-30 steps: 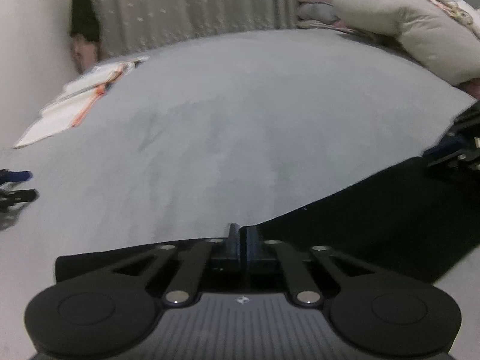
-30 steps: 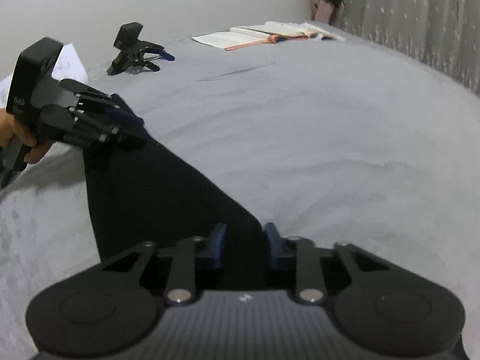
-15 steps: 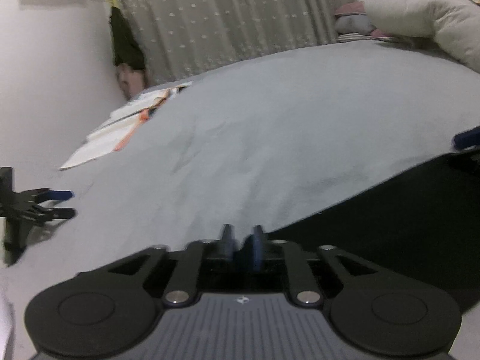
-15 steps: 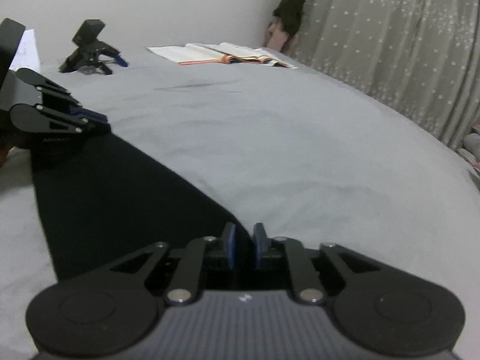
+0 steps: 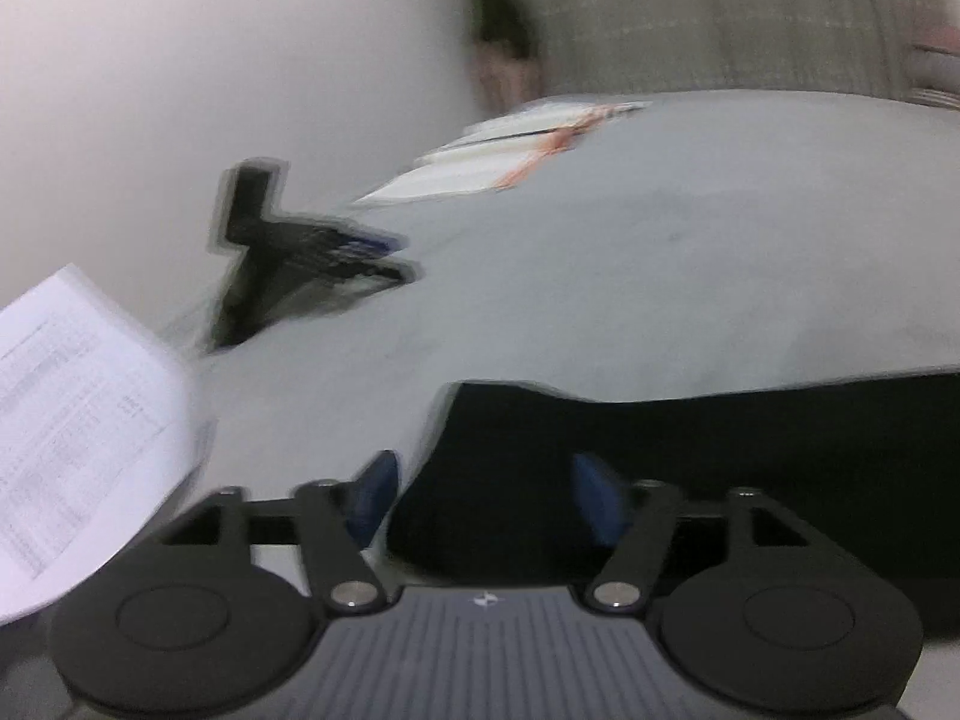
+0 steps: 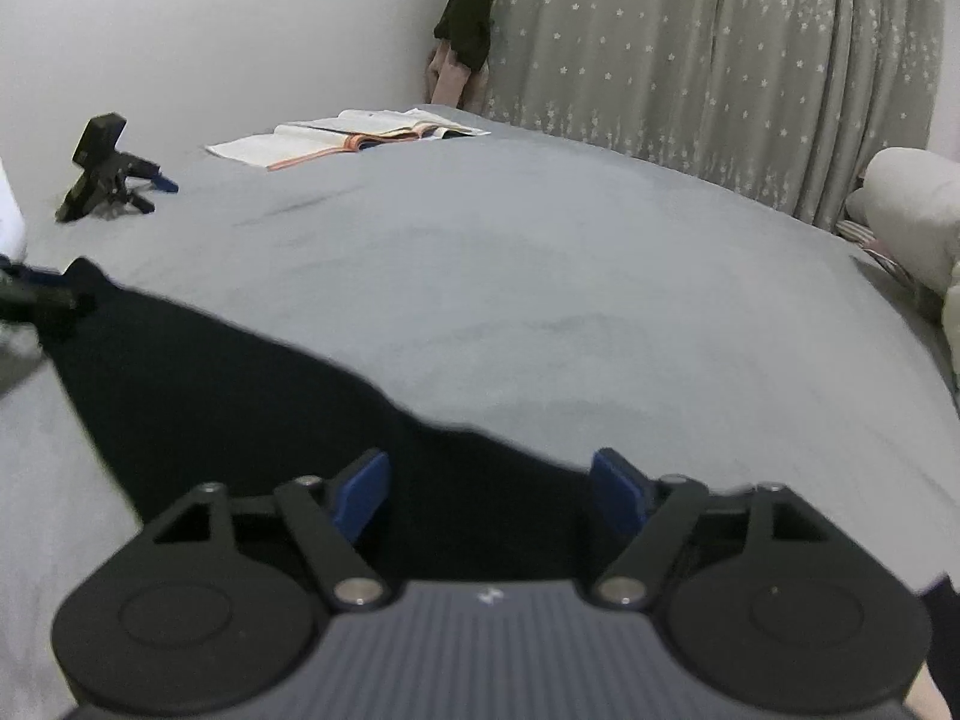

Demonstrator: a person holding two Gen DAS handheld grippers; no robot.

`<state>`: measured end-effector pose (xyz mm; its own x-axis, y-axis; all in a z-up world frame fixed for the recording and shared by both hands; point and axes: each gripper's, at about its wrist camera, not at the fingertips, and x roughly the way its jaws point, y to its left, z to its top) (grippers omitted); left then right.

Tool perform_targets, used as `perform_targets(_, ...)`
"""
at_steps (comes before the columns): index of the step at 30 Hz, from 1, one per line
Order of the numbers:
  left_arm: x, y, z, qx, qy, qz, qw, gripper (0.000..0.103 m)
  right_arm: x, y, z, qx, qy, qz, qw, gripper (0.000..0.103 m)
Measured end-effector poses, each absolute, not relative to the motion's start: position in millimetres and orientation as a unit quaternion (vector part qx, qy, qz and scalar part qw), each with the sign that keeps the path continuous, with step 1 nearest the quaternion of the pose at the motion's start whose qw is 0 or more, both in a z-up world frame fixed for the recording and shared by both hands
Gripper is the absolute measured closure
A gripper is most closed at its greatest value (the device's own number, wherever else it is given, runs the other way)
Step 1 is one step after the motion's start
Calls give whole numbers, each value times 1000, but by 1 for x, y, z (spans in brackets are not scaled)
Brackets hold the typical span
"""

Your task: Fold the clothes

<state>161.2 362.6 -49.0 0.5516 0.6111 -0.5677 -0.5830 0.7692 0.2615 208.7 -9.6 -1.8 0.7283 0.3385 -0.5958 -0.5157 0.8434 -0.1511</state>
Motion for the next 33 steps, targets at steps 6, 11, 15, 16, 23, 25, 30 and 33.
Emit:
perform_targets(6,162,328,-31,50,327,313,890,35,182,-59,6,-136,284,199,928,14)
perform_targets(11,175,264,-10,65,336,202,918,38,168,-114,11,-122,282,152,939,13)
perform_targets(15,192,197,2,62,337,99,934,40,168,-147,16,-111,278,117,947,13)
perform_targets(16,196,182,4,63,335,77,937,40,170,-153,18,-109,277,110,948,13)
perform_targets(23,242,118,4,91,323,-30,942,40,190,-208,20,-100,286,77,950,13)
perform_targets(25,255,114,3,86,328,-47,939,40,197,-214,19,-104,287,83,949,13)
perform_targets(30,255,133,3,75,318,-19,945,40,221,-201,19,-91,290,151,941,18)
perform_targets(33,238,161,-6,37,297,-5,954,40,241,-179,19,-75,291,206,931,21)
